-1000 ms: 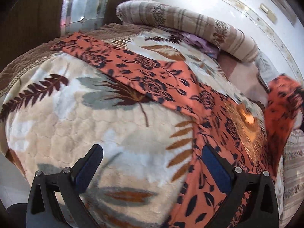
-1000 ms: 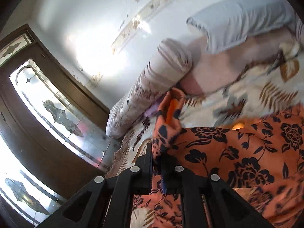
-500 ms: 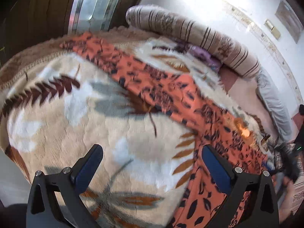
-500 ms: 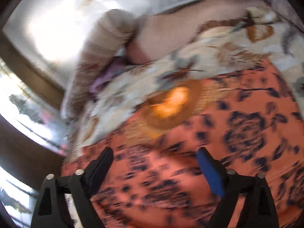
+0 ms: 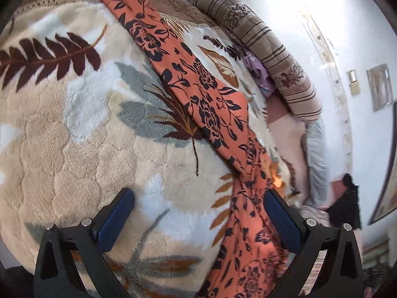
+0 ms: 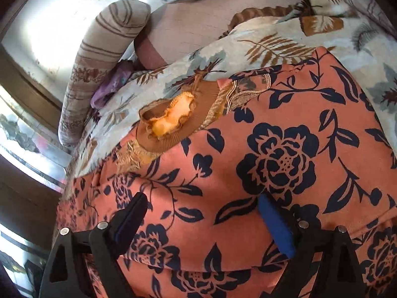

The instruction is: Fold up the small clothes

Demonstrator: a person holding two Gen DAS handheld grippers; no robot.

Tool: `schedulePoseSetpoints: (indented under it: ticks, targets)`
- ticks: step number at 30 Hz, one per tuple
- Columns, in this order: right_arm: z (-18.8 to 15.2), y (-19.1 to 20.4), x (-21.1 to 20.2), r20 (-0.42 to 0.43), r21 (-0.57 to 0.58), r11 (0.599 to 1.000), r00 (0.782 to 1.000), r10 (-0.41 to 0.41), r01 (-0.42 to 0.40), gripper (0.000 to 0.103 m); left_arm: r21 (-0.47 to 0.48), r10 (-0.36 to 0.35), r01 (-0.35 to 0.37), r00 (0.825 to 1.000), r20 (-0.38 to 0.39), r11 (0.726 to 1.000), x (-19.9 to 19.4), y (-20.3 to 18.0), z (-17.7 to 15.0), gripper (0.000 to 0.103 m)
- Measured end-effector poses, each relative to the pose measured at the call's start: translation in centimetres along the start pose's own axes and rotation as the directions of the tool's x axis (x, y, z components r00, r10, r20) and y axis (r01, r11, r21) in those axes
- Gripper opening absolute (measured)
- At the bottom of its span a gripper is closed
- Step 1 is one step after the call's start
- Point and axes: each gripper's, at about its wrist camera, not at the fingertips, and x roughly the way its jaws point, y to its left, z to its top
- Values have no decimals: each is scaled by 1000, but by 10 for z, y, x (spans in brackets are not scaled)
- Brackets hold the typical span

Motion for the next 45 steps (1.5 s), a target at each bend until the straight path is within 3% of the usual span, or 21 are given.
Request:
schedulePoseSetpoints:
  ticks: [2,3,5,7,10,14,18,21,22,24,25,26,27,29,30,32,35,37,40,43,45]
  targets:
    - [-8,-1,-2,16,-42,999,1000,4,-3,92,0,23,-23,999,-29,1000,-3,-6,7,103]
    - [-10,-1,-3,21,-56,998,1000,7,-6,92,17,68,-68,998,0,998,-10,-13,15,102]
    - [-12,-3,-5,25,-64,998,1000,15,-13,92,56,91,-97,991,101,994,-26,-23,39,102]
    - [-13,-2,-8,27,-65,998,1000,14,-13,92,55,125,-138,973,196,989,-39,-27,74,103]
    - [-16,-4,-7,31,-82,997,1000,4,-2,92,-40,167,-162,955,245,986,-31,-6,135,103]
    - [-17,-4,-5,35,-94,996,999,6,-2,92,-185,219,-180,951,220,966,-3,38,189,102]
    - [-19,-7,-5,42,-91,996,999,22,-18,92,-249,223,-153,932,285,956,-1,54,200,102]
    - [-19,-5,-4,44,-97,995,999,16,-12,93,-250,269,-198,918,292,948,2,54,208,97]
    - [-19,-5,-4,45,-99,995,999,15,-10,93,-265,295,-221,912,286,938,4,55,211,88]
    - [-19,-5,-3,44,-99,995,999,15,-11,93,-286,359,-284,897,259,915,7,57,218,51]
    - [-19,-5,-4,45,-97,995,999,16,-12,93,-291,385,-313,893,235,904,7,60,222,3]
    - [-20,-5,-4,45,-96,995,999,18,-14,93,-292,382,-315,899,213,903,8,60,225,6]
    - [-20,-5,-4,45,-94,995,999,19,-15,93,-254,391,-333,890,232,908,3,50,224,6]
    - [-19,-4,-4,41,-88,996,999,20,-16,93,-75,399,-397,861,315,915,-5,2,216,6]
    - [-18,-4,-4,39,-81,997,999,23,-20,93,1,375,-399,863,339,917,-6,-21,209,6]
    - [-16,-6,-5,32,-60,998,999,36,-34,93,178,271,-359,882,385,916,-8,-88,186,6]
    - [-12,-16,-15,27,16,996,996,88,-88,93,422,91,-254,925,368,870,1,-190,135,6]
    - [-11,-26,-29,46,73,990,992,113,-117,93,565,-19,-156,956,291,810,18,-254,89,7]
    - [-14,-43,-56,81,115,984,988,128,-137,93,688,-121,-10,982,142,726,53,-323,15,7]
    - [-19,-63,-90,130,140,980,983,127,-145,93,744,-113,58,993,24,665,106,-359,-58,9]
    - [-23,-79,-111,157,165,975,980,124,-149,93,775,-48,94,996,-81,624,152,-362,-101,40]
